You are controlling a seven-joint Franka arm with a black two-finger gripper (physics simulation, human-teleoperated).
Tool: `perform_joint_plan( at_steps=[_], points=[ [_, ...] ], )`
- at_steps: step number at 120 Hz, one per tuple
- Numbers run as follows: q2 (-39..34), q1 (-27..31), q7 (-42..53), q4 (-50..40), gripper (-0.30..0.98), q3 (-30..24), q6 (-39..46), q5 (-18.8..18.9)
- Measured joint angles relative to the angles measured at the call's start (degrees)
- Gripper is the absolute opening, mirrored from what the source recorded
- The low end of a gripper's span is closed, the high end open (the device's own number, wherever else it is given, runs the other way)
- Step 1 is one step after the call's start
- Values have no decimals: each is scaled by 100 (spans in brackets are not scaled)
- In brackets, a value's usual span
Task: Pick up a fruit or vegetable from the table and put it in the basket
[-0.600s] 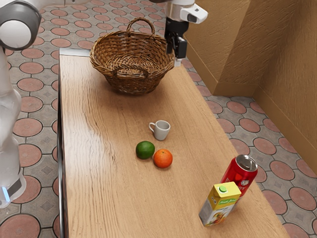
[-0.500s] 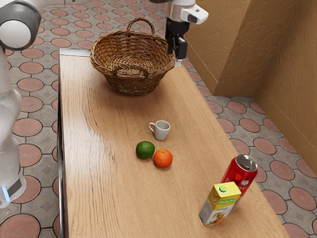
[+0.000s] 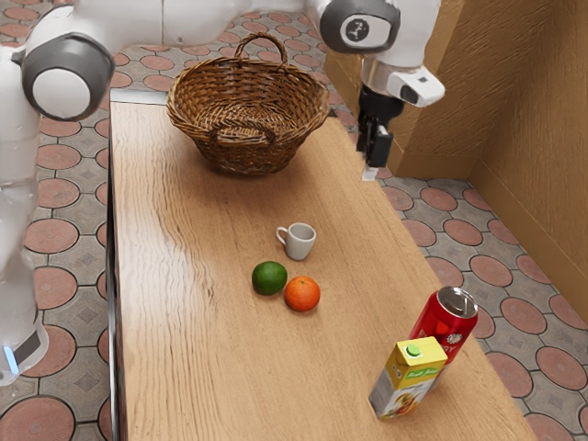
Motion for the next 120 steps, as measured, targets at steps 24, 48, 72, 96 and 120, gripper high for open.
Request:
perform_joint_plan(
  at_steps=[24,48,72,96,120],
  points=[
    [84,-37,23,183,69,-153,-69,16],
    [-212,-189,57,-807,69,-139,236,77],
    [-885,-522,74,-2355,69,-137,945,83],
    [-1273,-716,78,-3214,69,-130,1523,12],
    [-1273,-614,84,-3550,69,-138,2006,-118]
  ],
)
